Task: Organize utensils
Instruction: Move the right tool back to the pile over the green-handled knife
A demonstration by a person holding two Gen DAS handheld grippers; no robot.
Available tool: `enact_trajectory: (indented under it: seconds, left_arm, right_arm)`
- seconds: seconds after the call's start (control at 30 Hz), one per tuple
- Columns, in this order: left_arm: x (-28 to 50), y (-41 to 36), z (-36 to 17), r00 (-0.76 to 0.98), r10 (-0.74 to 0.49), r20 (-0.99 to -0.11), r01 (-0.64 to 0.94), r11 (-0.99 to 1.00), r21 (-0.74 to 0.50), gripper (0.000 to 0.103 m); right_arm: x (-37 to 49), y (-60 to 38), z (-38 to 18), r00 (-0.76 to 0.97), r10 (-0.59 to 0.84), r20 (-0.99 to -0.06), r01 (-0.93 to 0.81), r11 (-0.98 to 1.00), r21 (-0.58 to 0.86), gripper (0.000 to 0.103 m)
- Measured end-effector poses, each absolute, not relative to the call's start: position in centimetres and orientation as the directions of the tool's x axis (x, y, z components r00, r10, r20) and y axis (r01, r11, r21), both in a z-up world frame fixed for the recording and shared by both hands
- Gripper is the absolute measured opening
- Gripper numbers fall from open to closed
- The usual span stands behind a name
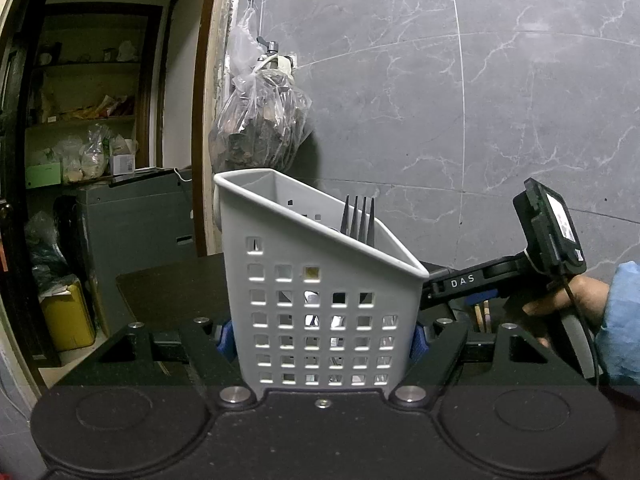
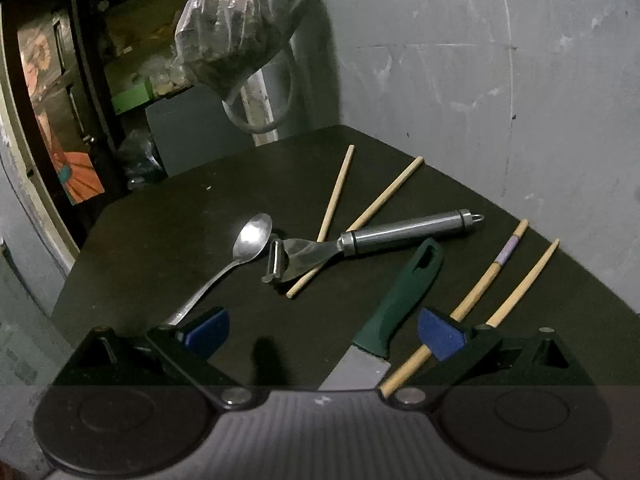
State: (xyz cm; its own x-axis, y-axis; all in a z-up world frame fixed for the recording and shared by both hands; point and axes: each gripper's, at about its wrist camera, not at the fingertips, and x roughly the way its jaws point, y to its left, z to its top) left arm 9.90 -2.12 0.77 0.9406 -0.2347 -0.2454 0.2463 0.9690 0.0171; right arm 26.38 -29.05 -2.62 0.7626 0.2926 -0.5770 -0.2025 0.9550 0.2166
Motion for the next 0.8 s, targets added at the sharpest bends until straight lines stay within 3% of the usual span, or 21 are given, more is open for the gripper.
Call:
enact_trajectory:
  seconds: [0.13, 0.33, 0.5, 0.8]
  left_arm:
    - [9.9, -2.2, 0.8, 0.941, -0.235, -0.246, 0.246, 0.969, 0.017, 0.077]
    - [9.9, -2.2, 0.8, 0.941, -0.235, -0.245, 0.246, 0.969, 0.016, 0.077]
    - [9.9, -2.1, 0.8, 0.941, -0.235, -0.245, 0.246, 0.969, 0.016, 0.077]
    - [9.9, -2.2, 0.8, 0.941, -0.235, -0.245, 0.247, 0.969, 0.016, 0.077]
  right_arm:
    - [26.3, -29.0, -2.9, 0.757, 0.302, -0.58, -0.194, 0.951, 0.243, 0.097]
    - [26.1, -28.9, -2.8, 0.769, 0.283, -0.573, -0.17, 0.955, 0.243, 0.077]
    - [26.0, -28.8, -2.8, 0.775, 0.267, -0.572, -0.158, 0.959, 0.234, 0.031]
    - [23.2, -27.4, -2.6, 0.744, 0.329, -0.581, -0.246, 0.944, 0.219, 0.025]
